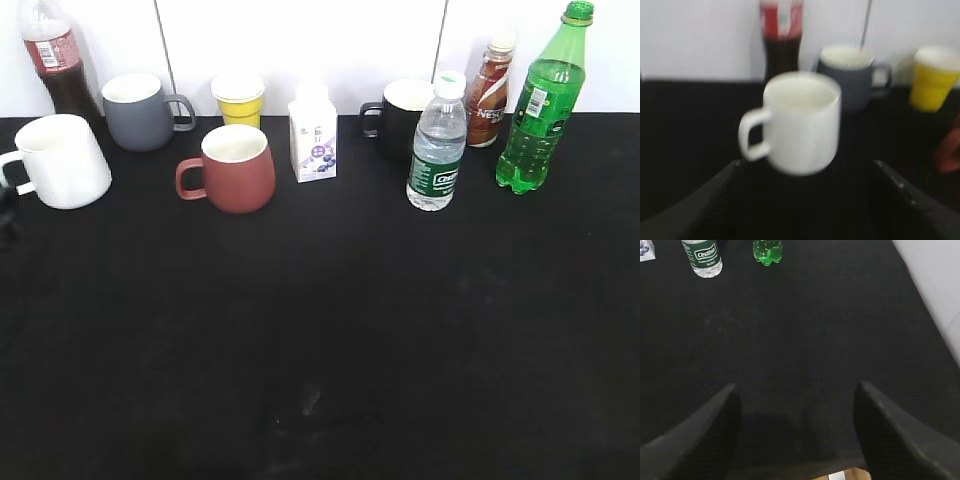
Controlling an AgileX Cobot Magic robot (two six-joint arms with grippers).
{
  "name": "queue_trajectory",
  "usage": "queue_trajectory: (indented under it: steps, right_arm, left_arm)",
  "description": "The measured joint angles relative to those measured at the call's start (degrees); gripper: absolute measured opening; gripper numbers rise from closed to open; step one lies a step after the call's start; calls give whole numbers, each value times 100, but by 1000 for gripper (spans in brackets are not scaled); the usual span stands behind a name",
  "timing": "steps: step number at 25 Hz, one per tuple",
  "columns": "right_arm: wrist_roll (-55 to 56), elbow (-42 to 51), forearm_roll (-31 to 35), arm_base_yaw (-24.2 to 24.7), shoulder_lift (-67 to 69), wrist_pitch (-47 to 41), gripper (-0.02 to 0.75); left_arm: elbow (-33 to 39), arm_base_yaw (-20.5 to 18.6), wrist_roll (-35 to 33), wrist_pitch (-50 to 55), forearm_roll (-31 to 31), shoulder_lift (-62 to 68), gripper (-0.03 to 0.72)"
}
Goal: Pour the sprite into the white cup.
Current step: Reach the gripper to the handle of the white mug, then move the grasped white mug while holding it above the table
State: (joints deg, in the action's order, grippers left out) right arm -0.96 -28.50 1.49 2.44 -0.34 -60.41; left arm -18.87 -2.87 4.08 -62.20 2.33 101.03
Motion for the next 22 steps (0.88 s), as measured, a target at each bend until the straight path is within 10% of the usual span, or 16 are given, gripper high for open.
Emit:
queue_trajectory:
  steps: [6, 17, 22]
  right_arm:
    - [-6, 0, 0, 0, 0, 0, 525]
    - [0, 0, 0, 0, 0, 0, 524]
    - [-1, 0, 0, 0, -11, 0, 524]
  left_arm:
    - [-1500, -806, -11, 114, 263, 1257, 554]
    - [-3640, -835, -11, 962, 431, 2808, 442]
    - [-4544, -835, -11, 1310, 782, 3212, 83]
